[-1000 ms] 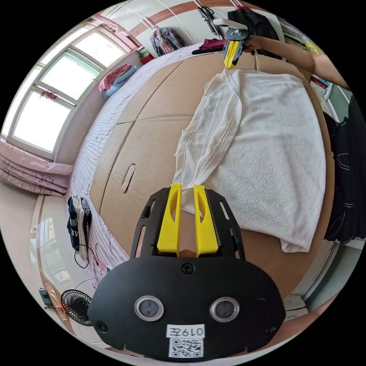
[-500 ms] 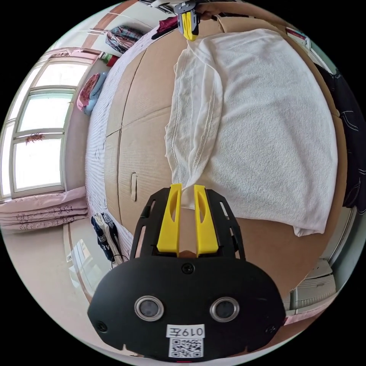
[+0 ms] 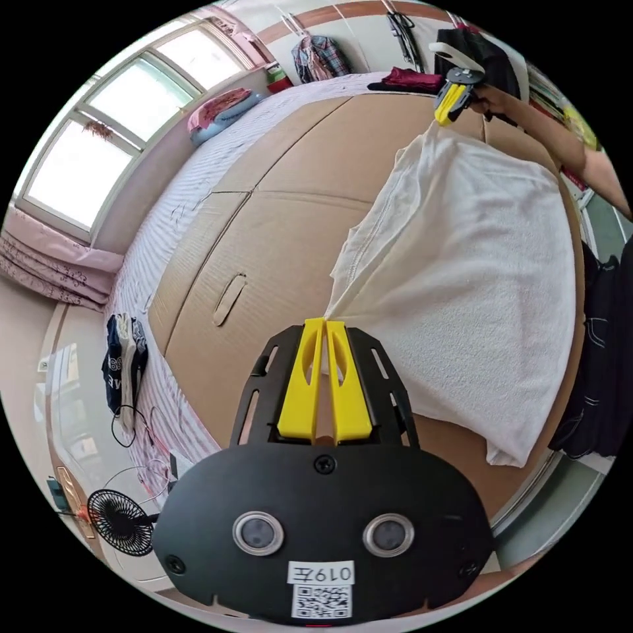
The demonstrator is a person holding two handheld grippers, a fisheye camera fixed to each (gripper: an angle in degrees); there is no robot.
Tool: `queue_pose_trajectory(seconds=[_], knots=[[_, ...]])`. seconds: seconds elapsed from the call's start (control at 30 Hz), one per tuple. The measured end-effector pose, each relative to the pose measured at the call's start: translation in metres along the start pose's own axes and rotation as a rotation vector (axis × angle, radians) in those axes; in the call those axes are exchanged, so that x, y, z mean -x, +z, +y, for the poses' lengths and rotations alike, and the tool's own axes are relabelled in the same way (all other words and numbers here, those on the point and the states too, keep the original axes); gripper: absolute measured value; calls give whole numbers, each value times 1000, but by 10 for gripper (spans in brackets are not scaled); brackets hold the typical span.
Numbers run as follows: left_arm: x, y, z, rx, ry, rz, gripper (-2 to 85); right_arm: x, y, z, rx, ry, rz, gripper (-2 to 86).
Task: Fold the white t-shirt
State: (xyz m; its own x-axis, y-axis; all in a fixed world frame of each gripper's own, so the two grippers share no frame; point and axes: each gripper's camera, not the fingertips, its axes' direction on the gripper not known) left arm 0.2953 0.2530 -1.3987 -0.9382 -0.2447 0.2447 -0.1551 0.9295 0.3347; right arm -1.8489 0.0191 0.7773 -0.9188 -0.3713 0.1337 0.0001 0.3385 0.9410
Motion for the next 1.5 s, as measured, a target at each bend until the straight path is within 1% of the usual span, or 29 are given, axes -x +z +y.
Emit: queue_pose_trajectory(seconds=[0.23, 0.3, 0.37, 0.43, 0.5, 0.57, 0.7, 0.77, 0.97, 1.07, 1.17, 1.33, 1.43, 1.5], knots=[[34, 18, 21, 15, -90, 96, 9, -30, 14, -3, 20, 65, 52, 3], [42, 20, 30, 13, -102, 120, 8, -34, 16, -5, 26, 63, 65, 13], [49, 19, 38, 10, -113, 123, 8, -40, 19, -7, 36, 64, 74, 48], [57, 16, 47, -10, -134, 136, 8, -47, 21, -8, 44, 78, 77, 58], [75, 8, 65, -64, -199, 173, 8, -53, 21, -7, 28, 93, 77, 60], [88, 3, 81, -111, -262, 201, 9, -64, 15, -2, -33, 139, 51, 57], [103, -9, 121, -166, -391, 191, 11, -78, 11, 10, -111, 232, 9, 58], [102, -11, 136, -150, -442, 164, 11, -85, 12, 15, -133, 324, 12, 60], [87, -12, 168, -160, -571, 151, 11, -93, 35, 6, -152, 487, -54, 76], [94, -8, 182, -173, -658, 202, 12, -103, 49, 1, -160, 566, -53, 74], [100, -5, 192, -179, -678, 228, 15, -112, 59, -5, -177, 626, -67, 60], [103, -7, 197, -156, -651, 186, 28, -123, 75, -16, -191, 655, -76, 23], [110, -6, 204, -118, -690, 156, 47, -125, 78, -19, -235, 634, -66, 9], [121, -4, 215, -128, -746, 190, 70, -126, 82, -21, -242, 630, -39, 7]])
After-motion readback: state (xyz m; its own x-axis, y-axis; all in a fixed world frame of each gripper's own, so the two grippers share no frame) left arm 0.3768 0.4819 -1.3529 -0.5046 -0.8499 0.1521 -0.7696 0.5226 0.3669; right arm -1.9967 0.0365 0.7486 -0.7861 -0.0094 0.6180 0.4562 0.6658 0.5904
